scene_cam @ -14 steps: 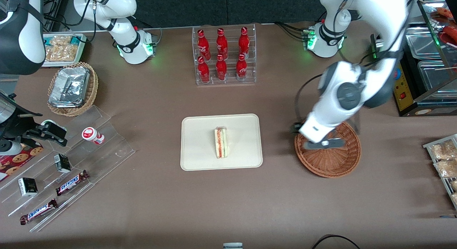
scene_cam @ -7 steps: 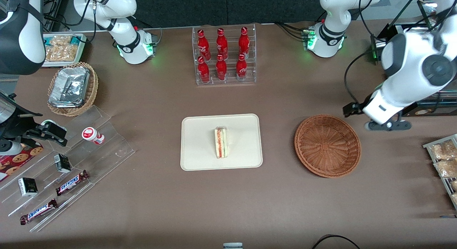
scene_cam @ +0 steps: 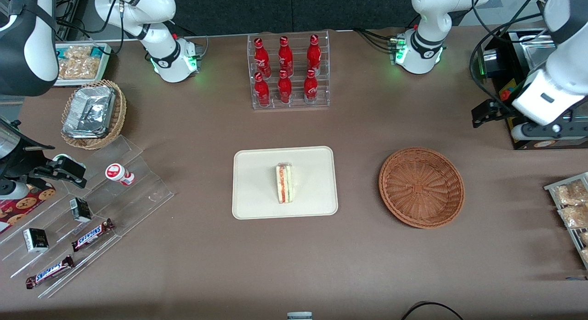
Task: Place sandwich from basket to tray
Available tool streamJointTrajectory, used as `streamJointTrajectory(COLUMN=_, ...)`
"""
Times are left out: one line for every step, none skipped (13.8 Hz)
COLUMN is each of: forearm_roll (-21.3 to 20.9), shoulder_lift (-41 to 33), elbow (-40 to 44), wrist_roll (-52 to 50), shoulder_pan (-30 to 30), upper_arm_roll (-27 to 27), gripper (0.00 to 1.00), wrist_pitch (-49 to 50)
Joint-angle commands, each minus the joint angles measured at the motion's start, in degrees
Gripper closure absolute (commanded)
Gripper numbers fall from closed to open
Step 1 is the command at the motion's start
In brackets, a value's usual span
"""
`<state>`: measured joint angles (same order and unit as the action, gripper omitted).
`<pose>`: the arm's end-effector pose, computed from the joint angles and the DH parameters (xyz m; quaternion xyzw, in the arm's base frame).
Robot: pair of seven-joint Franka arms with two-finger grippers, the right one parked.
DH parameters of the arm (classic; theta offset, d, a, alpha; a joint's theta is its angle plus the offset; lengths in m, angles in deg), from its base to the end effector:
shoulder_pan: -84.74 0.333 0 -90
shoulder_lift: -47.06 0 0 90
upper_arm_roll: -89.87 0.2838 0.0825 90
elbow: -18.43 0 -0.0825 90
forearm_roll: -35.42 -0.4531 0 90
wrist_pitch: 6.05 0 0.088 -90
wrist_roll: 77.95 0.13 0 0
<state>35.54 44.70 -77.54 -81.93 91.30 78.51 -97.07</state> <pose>0.6080 -0.0529 0.5394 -0.9997 0.0069 0.0227 0.0048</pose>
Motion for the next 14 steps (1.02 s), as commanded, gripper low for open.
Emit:
streamJointTrajectory(forearm_roll=-0.29, shoulder_lift=1.40, elbow=5.17, wrist_roll=0.03, shoulder_pan=0.64, upper_arm_roll=-0.59, gripper=0.00, wrist_pitch=4.16)
streamJointTrajectory(forearm_roll=-0.38, shoulder_lift=1.49, elbow=6.84, wrist_roll=0.03, shoulder_pan=0.55, upper_arm_roll=-0.59, gripper=0.00, wrist_pitch=5.22)
streamJointTrajectory(forearm_roll=-0.38, shoulder_lift=1.49, elbow=7.90, wrist_roll=0.03, shoulder_pan=0.64, upper_arm_roll=-0.59, gripper=0.00, wrist_pitch=5.76)
streamJointTrajectory(forearm_roll=-0.38, shoulder_lift=1.49, elbow=8.69, wrist_roll=0.03, shoulder_pan=0.55, upper_arm_roll=-0.59, gripper=0.00, wrist_pitch=6.28)
streamJointTrajectory(forearm_roll=-0.38, shoulder_lift=1.49, elbow=8.96, wrist_roll=0.03, shoulder_pan=0.55, upper_arm_roll=-0.68, gripper=0.00, wrist_pitch=6.46)
streamJointTrajectory(forearm_roll=-0.38, shoulder_lift=1.49, elbow=8.96, wrist_roll=0.03, shoulder_pan=0.20, upper_arm_roll=-0.59, gripper=0.00, wrist_pitch=6.46)
streamJointTrajectory(forearm_roll=-0.56, shoulder_lift=1.49, elbow=8.96, wrist_roll=0.03, shoulder_pan=-0.15, upper_arm_roll=-0.59, gripper=0.00, wrist_pitch=6.46)
streamJointTrajectory(forearm_roll=-0.64, shoulder_lift=1.49, elbow=8.96, wrist_roll=0.03, shoulder_pan=-0.67, upper_arm_roll=-0.50, gripper=0.00, wrist_pitch=6.46)
streamJointTrajectory(forearm_roll=-0.65, shoulder_lift=1.49, elbow=8.96, wrist_roll=0.03, shoulder_pan=-2.07, upper_arm_roll=0.37, gripper=0.00, wrist_pitch=6.46)
streamJointTrajectory(forearm_roll=-0.65, shoulder_lift=1.57, elbow=8.96, wrist_roll=0.03, shoulder_pan=-4.52, upper_arm_roll=3.25, gripper=0.00, wrist_pitch=6.46)
streamJointTrajectory(forearm_roll=-0.73, shoulder_lift=1.49, elbow=9.05, wrist_roll=0.03, shoulder_pan=-6.72, upper_arm_roll=5.45, gripper=0.00, wrist_pitch=6.46)
streamJointTrajectory(forearm_roll=-0.65, shoulder_lift=1.49, elbow=9.05, wrist_roll=0.03, shoulder_pan=-7.27, upper_arm_roll=6.52, gripper=0.00, wrist_pitch=6.46)
streamJointTrajectory(forearm_roll=-0.65, shoulder_lift=1.40, elbow=9.05, wrist_roll=0.03, shoulder_pan=-7.18, upper_arm_roll=6.53, gripper=0.00, wrist_pitch=6.46)
streamJointTrajectory(forearm_roll=-0.65, shoulder_lift=1.31, elbow=9.05, wrist_roll=0.03, shoulder_pan=-7.10, upper_arm_roll=6.53, gripper=0.00, wrist_pitch=6.46)
